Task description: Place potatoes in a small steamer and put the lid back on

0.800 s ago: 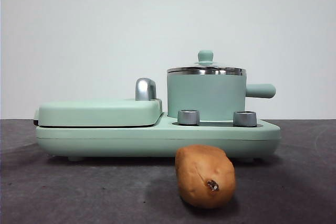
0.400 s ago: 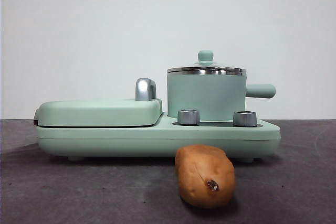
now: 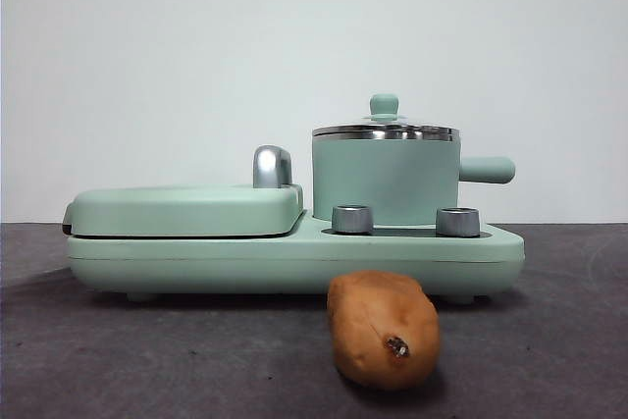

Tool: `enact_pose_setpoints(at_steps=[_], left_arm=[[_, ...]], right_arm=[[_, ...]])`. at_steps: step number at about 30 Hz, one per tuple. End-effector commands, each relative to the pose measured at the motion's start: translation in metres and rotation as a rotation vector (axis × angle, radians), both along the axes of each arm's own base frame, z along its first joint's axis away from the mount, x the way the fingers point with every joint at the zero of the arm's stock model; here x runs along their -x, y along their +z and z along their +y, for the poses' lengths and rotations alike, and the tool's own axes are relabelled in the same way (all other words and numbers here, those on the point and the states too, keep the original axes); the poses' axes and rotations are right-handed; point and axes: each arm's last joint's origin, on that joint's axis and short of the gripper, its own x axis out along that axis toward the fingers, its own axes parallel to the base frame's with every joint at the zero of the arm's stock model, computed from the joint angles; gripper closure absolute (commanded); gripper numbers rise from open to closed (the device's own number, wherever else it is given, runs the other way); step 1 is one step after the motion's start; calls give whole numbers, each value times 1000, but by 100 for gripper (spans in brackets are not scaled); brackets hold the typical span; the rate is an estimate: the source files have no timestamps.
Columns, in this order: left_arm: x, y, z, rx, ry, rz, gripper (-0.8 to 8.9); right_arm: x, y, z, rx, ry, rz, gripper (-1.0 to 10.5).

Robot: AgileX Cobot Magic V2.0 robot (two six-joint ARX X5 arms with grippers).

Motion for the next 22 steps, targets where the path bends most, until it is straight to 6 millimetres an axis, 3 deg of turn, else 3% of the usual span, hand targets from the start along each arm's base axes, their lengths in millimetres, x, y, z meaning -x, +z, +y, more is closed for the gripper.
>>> enact_pose_setpoints(at_steps=[1, 6, 8, 15, 22], left_arm=[[-4, 3, -4, -4, -37, -17, 663], [-8, -1, -11, -9, -62, 6, 402], [-9, -2, -14, -11, -76, 12, 376], [-23, 4, -32, -18, -140, 17, 376], [-55, 27, -64, -35, -201, 15, 376]], right_arm=[[-1, 4, 0, 23, 15, -30, 904], [-1, 4, 0, 24, 16, -28, 525], [-1, 4, 0, 24, 15, -27, 452], [-1, 4, 0, 24, 15, -27, 448], [-1, 4, 0, 22, 14, -25, 448]])
